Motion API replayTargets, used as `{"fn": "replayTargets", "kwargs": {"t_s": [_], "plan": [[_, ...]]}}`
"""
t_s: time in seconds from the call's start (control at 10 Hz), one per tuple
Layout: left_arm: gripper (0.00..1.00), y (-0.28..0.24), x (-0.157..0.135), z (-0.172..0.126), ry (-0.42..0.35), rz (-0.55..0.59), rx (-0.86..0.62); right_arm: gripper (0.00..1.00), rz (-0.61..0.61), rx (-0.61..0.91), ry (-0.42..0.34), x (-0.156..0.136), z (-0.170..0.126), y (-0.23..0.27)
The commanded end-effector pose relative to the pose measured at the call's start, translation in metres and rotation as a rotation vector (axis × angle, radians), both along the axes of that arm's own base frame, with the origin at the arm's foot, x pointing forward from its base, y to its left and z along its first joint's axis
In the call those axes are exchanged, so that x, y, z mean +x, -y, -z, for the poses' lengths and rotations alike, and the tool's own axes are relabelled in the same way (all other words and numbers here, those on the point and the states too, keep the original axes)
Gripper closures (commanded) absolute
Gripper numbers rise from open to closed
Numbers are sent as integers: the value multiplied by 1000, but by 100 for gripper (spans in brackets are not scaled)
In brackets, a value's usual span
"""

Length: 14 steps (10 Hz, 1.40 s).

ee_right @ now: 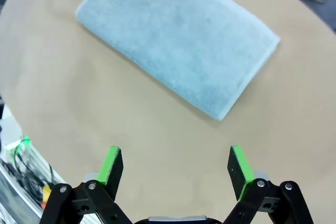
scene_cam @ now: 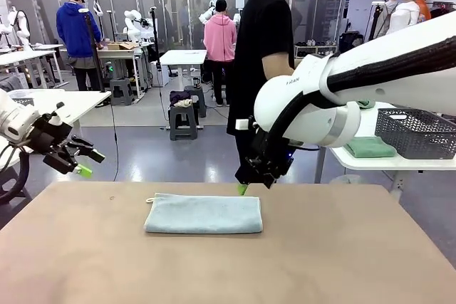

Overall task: Fold the towels and place them in the basket.
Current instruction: When a person lays out a Towel with hook on the table, fold it in half twice.

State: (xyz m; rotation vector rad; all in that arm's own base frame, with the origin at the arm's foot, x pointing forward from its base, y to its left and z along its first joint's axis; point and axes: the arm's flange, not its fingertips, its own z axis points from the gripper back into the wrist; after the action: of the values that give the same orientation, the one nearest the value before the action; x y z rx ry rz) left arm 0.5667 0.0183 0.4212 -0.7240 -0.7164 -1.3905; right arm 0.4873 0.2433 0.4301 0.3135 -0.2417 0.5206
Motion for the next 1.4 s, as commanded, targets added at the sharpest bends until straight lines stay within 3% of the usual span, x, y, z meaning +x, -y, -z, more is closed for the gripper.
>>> {"fn": "replayTargets", "kwargs": {"t_s": [0.0, 0.1, 0.5, 1.3], "plan": [[0, -9, 11, 3, 4, 12, -65, 0, 214, -14, -44, -7, 16, -10], [0, -9, 13, 5, 0, 9, -72, 0, 275, -2, -101, -8, 23, -11], [0, -12, 17, 13, -3, 3, -75, 0, 492, -35, -112, 4, 40, -5], [0, -10, 13, 16, -20, -14, -36, 0, 456, -19, -132, 1, 40, 3]]}}
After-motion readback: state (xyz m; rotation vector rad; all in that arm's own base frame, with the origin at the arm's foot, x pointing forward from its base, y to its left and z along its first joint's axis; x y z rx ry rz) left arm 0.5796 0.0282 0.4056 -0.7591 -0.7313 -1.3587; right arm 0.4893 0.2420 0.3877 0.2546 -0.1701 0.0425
